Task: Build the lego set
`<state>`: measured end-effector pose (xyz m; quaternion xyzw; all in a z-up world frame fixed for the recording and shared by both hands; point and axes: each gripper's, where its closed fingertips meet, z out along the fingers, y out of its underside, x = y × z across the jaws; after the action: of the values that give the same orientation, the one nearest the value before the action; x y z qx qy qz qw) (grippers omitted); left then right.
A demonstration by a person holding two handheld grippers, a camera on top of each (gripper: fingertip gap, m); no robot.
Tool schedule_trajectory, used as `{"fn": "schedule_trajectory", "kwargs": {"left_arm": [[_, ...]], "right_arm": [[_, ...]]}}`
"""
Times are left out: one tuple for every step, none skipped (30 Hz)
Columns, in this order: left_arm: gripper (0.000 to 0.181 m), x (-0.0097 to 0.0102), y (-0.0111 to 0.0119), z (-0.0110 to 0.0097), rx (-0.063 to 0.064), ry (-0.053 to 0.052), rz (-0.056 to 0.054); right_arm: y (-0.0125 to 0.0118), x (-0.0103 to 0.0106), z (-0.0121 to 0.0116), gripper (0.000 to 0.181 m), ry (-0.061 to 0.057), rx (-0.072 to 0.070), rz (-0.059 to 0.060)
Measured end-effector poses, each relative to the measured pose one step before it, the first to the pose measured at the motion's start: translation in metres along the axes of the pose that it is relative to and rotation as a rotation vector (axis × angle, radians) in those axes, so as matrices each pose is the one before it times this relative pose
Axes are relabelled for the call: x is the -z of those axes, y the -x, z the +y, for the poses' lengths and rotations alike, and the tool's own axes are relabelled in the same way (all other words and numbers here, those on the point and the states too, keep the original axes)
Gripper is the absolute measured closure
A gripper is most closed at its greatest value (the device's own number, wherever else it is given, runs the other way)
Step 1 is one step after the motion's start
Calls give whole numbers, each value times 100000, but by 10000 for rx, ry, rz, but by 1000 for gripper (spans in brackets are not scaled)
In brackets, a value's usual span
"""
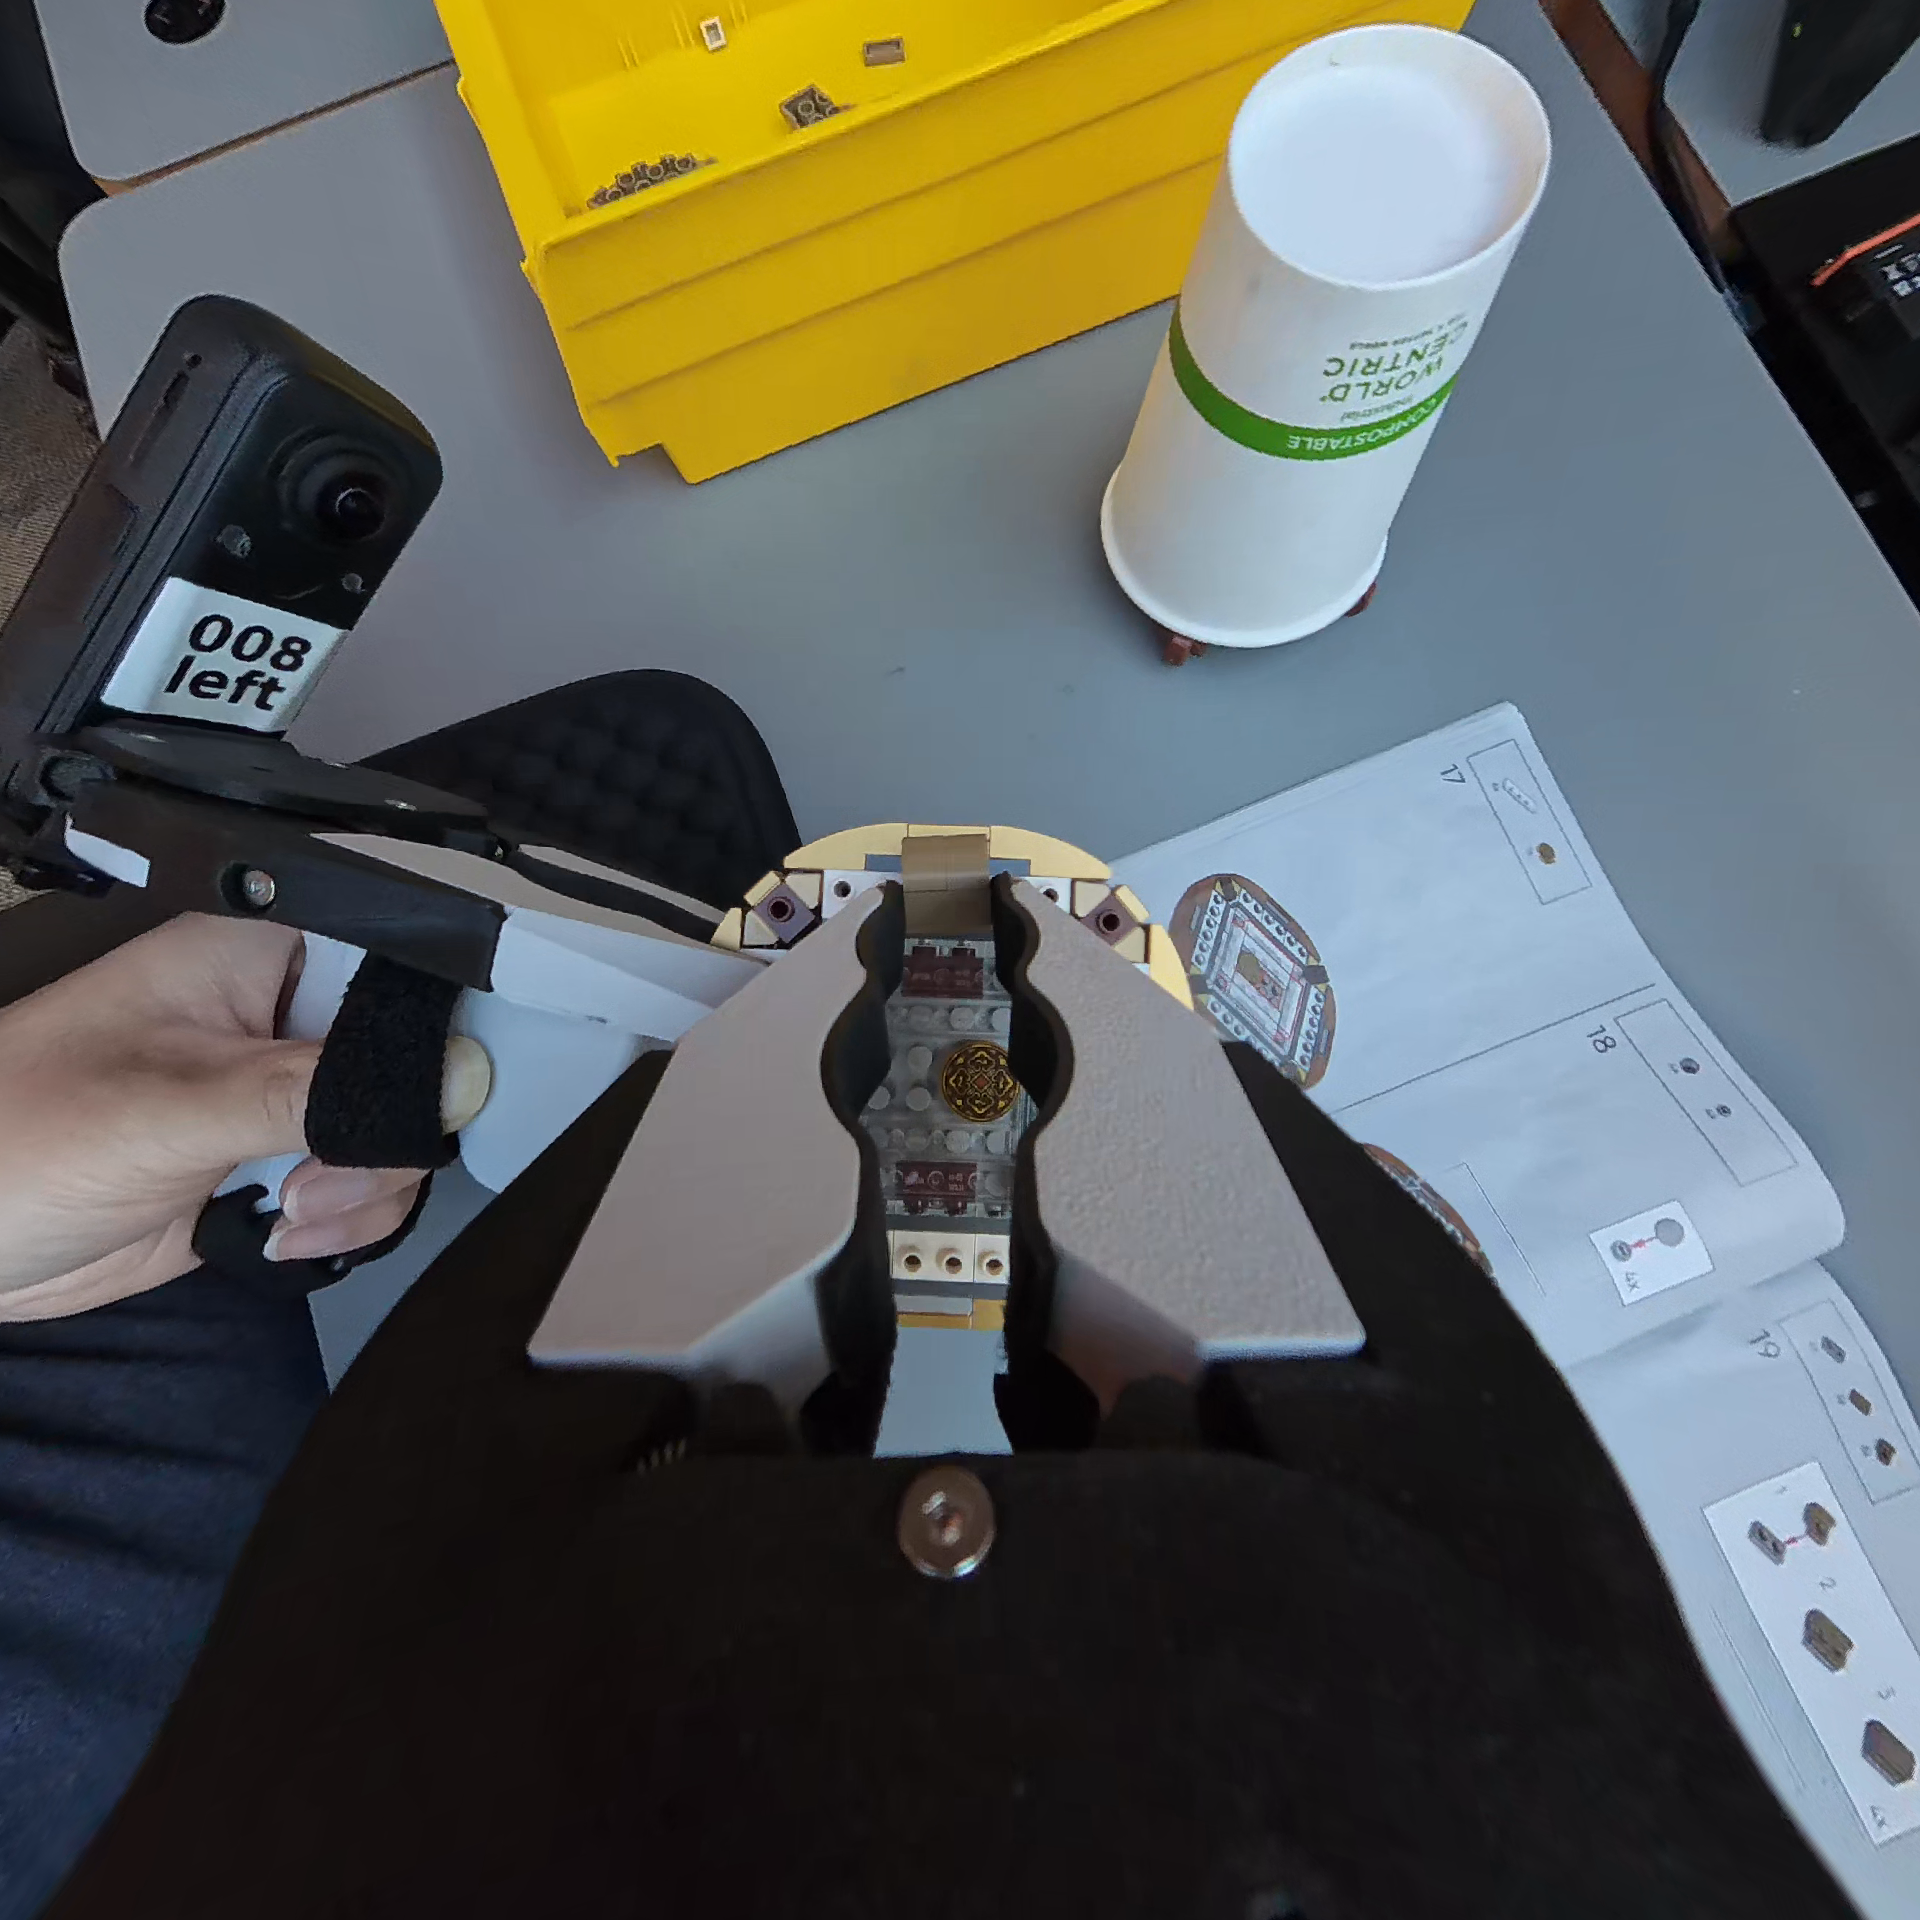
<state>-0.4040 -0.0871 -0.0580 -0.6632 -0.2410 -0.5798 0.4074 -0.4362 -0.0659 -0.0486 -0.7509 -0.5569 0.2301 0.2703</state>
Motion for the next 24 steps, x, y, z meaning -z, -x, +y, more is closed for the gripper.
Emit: {"fn": "schedule_trajectory", "kwargs": {"left_arm": [[161,-201,-137,354,11,110,54],[161,-203,-127,314,13,79,54],[162,-194,-81,281,21,84,40],[162,-178,-57,247,34,72,27],[162,-159,-22,195,44,58,26],[161,-125,3,145,35,54,28],[162,-103,82,124,27,49,-7],[162,-77,106,69,29,17,-17],[162,-40,70,23,39,-10,5],[161,-22,54,29,51,-5,11],[161,-12,49,10,40,4,-4],[161,7,34,12,7,12,2],[161,10,-31,-4,-16,6,17],[162,25,-82,-38,-16,-13,40],[162,30,-122,-71,3,-9,58],[162,34,-148,-97,10,5,66],[161,54,-129,-95,18,29,61],[162,59,-134,-66,29,57,68],[162,70,-95,-30,41,81,63],[162,70,-36,-10,28,88,33],[162,59,-22,73,38,136,31],[162,43,-49,189,51,219,53],[162,28,-48,337,80,317,53],[162,43,-21,405,140,336,46]], "right_arm": [[-95,340,279,165,-68,-58,63],[-56,317,245,164,-52,-29,38],[-90,271,239,164,-22,-11,61],[-106,196,247,163,7,-21,64],[-69,138,190,163,-9,-6,42],[-32,79,168,162,-11,-12,14],[-103,31,184,162,9,-32,33],[-77,-12,150,162,7,-47,2],[-47,-49,65,162,-38,-41,-18],[-30,-57,39,162,-42,-55,-19],[0,-53,42,162,-20,-72,-25],[39,-26,21,161,-14,-27,-20],[64,44,-38,160,-28,33,-10],[89,126,-154,158,-94,40,-14],[86,170,-147,154,-85,63,-13],[4,257,-87,150,-20,128,13],[12,368,-93,149,-27,219,-12],[64,456,-199,147,-98,265,-67],[25,520,-242,147,-118,245,-81],[-26,556,-293,146,-149,284,-85],[136,553,-363,146,-200,499,-191],[266,510,-223,146,-132,785,-243],[124,460,-25,146,-22,990,-108],[158,368,93,147,23,1088,-96]]}}
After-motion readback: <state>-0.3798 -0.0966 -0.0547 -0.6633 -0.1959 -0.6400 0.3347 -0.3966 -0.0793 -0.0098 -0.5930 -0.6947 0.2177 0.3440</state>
